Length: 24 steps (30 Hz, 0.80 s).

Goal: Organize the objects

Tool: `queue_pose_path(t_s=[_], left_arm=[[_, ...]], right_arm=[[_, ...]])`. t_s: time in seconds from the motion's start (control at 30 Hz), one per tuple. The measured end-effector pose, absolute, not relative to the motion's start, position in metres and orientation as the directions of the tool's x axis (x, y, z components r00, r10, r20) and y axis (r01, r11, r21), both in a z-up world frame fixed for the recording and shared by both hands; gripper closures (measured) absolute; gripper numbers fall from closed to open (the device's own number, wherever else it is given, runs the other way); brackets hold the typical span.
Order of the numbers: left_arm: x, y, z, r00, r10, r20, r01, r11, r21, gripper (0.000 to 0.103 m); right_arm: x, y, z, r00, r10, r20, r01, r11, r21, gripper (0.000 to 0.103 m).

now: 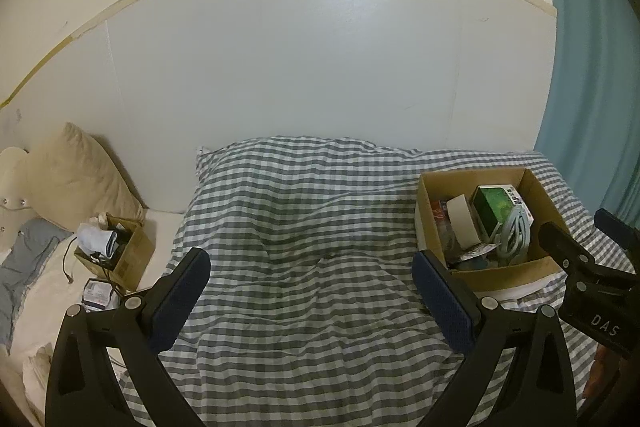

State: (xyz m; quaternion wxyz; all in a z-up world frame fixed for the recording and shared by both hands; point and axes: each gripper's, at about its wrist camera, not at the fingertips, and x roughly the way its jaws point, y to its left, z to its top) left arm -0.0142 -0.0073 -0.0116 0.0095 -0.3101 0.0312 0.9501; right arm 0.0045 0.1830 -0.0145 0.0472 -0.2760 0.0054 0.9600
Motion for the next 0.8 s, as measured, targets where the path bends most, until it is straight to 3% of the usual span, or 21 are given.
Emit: queue_pose_path(t_s=[0.8], left_arm=[[-0.020,-0.006,-0.025,-0.794,-0.022,-0.608,-0.023,-0.998,0.066,0.000]], right_arm=[[0.001,0.181,-0.020,-0.836,0.094,-0.541,-0.097,-0.995,-0.024,0.002]])
